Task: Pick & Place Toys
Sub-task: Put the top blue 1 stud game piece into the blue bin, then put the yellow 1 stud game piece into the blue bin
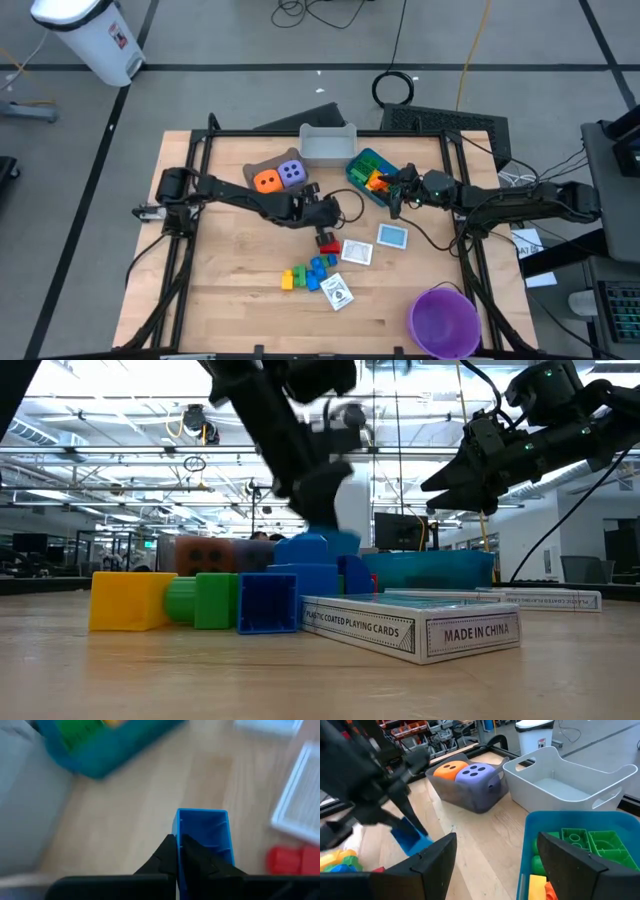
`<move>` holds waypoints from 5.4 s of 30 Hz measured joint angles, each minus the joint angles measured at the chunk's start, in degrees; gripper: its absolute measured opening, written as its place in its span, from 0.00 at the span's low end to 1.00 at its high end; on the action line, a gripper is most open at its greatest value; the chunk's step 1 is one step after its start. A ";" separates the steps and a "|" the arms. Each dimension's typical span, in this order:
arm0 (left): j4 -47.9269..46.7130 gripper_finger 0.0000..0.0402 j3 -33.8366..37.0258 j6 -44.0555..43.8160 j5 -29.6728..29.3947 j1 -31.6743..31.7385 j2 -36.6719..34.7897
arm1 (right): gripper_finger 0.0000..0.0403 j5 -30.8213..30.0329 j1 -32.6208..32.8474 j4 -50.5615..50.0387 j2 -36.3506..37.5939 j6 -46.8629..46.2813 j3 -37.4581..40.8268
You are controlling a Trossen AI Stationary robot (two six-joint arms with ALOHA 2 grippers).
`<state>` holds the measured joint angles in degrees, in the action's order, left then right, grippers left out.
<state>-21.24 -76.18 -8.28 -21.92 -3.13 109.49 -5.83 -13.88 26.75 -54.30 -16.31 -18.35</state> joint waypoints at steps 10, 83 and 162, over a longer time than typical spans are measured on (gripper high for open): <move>17.00 0.03 0.02 9.91 5.34 -0.06 -2.18 | 0.66 0.15 1.95 0.41 0.00 2.91 0.00; 21.16 0.61 11.25 4.68 17.54 3.92 -26.15 | 0.32 -5.81 4.10 6.75 -12.90 6.91 -3.77; -4.90 0.60 17.38 -24.96 7.39 -28.20 -21.39 | 0.78 5.92 10.25 -1.73 0.50 8.47 -3.74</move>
<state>-26.14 -58.80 -33.24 -14.53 -31.34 88.10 0.09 -3.64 25.02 -53.81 -7.84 -22.09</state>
